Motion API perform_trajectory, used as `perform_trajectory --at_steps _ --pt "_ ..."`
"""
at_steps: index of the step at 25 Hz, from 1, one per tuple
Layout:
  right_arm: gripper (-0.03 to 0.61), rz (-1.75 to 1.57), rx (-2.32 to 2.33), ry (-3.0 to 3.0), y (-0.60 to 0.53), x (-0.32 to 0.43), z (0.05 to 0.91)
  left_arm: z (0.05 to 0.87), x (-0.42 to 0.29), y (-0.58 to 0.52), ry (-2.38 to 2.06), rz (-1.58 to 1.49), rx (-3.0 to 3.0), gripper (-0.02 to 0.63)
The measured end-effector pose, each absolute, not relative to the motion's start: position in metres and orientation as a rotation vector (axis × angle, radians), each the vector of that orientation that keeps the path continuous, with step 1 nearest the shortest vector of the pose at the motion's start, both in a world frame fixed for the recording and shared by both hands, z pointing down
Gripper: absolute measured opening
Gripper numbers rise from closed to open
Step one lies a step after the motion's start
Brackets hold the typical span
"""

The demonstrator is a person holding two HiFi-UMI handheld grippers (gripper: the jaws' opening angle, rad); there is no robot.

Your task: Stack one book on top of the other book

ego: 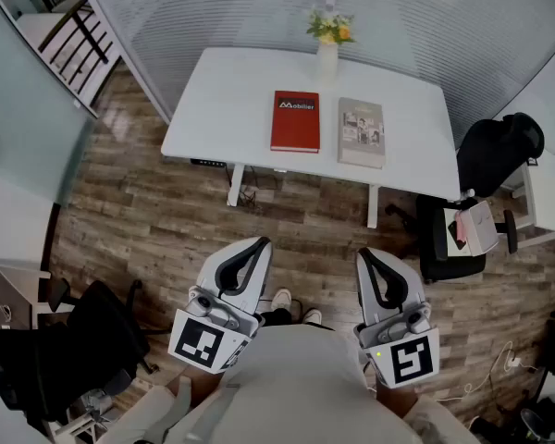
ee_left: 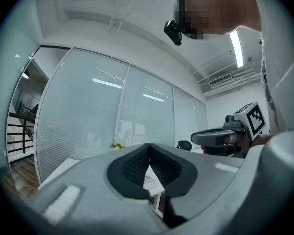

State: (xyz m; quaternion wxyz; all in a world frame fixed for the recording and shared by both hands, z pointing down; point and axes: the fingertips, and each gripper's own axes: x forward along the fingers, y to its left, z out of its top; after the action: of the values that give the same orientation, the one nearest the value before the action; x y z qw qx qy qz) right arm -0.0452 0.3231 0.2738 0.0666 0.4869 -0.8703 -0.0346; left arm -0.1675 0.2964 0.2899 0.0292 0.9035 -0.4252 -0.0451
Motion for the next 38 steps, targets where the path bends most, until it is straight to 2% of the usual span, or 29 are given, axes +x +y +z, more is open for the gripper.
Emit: perform_trajectory --at_steps 20,38 --pt "0.005 -0.119 1.505 -2.604 0.298 -0.073 0.290 0.299 -0.200 0.269 -1.269 -0.136 2.795 0.002" --pt "0.005 -0.097 1.522 -2.615 0.211 -0.027 0.296 0.303 -0.153 0.182 -1.256 -0.111 2.798 0.002"
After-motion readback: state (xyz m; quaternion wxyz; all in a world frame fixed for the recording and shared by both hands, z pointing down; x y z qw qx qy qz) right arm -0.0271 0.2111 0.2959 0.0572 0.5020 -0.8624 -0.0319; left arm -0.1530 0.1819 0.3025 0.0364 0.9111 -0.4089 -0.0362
